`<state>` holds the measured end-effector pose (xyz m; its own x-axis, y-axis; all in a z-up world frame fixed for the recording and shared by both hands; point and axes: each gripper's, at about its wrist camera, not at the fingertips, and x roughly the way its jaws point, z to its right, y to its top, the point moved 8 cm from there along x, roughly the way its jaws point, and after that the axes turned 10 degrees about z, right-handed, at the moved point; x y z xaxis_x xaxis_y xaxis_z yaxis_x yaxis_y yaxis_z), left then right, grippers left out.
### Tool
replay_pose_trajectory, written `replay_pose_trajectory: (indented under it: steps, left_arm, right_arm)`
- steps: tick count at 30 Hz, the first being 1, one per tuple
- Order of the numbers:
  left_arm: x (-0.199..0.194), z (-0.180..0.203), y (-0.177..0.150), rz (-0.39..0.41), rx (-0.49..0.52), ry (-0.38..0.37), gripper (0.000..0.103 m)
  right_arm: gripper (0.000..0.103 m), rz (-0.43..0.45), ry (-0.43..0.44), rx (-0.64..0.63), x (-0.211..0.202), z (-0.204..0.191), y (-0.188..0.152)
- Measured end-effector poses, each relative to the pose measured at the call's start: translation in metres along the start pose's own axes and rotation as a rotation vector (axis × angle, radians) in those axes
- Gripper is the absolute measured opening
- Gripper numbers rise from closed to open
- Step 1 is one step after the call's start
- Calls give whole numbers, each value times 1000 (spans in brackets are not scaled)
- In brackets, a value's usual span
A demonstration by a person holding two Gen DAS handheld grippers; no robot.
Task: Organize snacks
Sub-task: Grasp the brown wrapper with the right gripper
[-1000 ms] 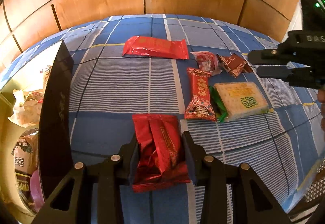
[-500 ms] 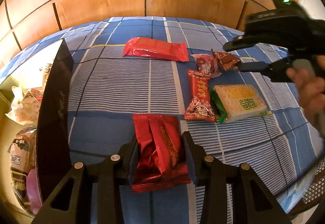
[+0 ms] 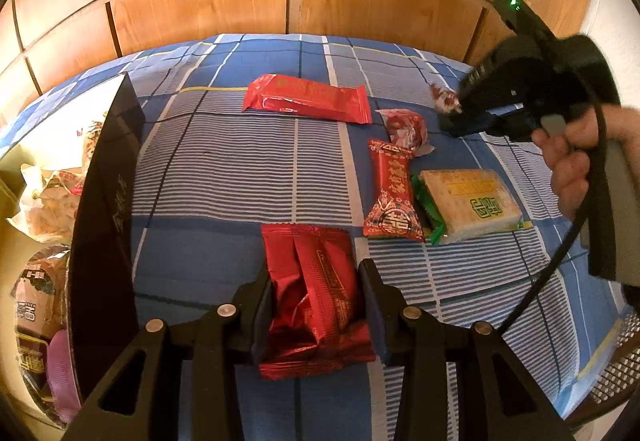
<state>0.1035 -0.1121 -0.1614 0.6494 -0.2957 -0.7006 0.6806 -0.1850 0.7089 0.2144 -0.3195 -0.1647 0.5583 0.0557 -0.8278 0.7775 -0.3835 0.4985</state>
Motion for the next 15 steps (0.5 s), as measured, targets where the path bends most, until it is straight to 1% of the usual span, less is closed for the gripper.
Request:
replay_pose_trajectory:
  steps: [2, 4, 6, 8, 10, 13, 15]
  left_arm:
    - [0, 0, 0, 2, 0, -2, 41]
    - [0, -1, 0, 2, -2, -2, 41]
    - [0, -1, 0, 4, -1, 2, 41]
    - [0, -1, 0, 5, 0, 7, 41]
    - [0, 0, 0, 7, 2, 10, 41]
    - [-1, 0, 0, 4, -4, 5, 41]
    - [-1, 0, 0, 4, -2, 6, 41]
  right_arm:
    - [4, -4, 33, -23, -6, 5, -5]
    - [5, -48, 121, -33, -12, 7, -17]
    - [12, -56, 150, -32, -19, 16, -25]
    - [32, -53, 189, 15, -25, 23, -28]
    - [37, -46, 207, 68, -28, 28, -27]
    - [38, -41, 207, 119, -29, 29, -26]
    - [44, -30, 215, 191, -24, 31, -21]
